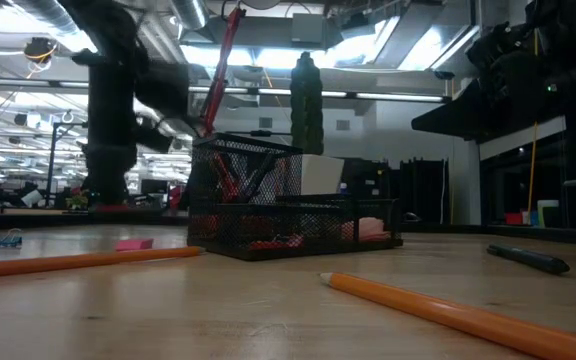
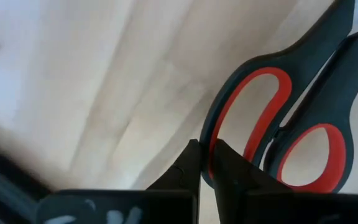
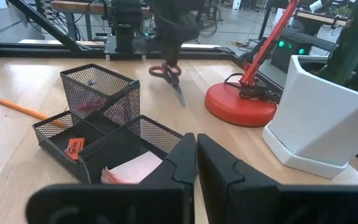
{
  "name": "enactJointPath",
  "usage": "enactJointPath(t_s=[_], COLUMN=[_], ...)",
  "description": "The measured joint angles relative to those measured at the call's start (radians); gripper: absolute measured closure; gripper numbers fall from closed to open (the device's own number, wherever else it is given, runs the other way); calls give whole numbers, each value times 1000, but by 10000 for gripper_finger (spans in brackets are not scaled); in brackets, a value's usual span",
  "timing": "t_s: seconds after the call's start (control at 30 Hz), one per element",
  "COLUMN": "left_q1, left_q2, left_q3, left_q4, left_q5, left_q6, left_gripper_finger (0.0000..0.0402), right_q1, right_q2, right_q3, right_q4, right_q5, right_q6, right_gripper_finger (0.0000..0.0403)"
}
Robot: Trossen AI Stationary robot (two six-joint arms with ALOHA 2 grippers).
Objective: Pick and place office supplies into organizer
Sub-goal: Put the scissors into the black desk organizer
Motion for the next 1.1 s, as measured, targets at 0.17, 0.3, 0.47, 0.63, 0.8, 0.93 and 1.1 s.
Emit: enactJointPath(t_s=[0.17,0.3,0.47,0.63,0.8,0.93,1.1], left_q1=[-42,-96,-182,-273,-358,-413,-476], left_q2=[-116,-173,-165,-110,-30,44,137], left_q3=[26,95,198,304,405,482,571], left_q4=[-78,-164,-267,-395,-509,-614,-716], left_q5=[-81,-171,-222,-280,-295,-298,-305], left_q6=[-45,-100,-144,-233,-304,-359,-398], left_gripper_finger=[389,389,389,390,390,390,390], right_q1=[0,0,0,0,0,0,0], right_q2=[0,0,0,0,0,0,0], right_q3=[0,0,0,0,0,0,0], right_q4=[0,3,9,9,8,8,8], right_q5=[2,2,2,2,2,3,2], right_q6=[0,0,0,0,0,2,2], right_gripper_finger=[383,383,383,383,383,383,383])
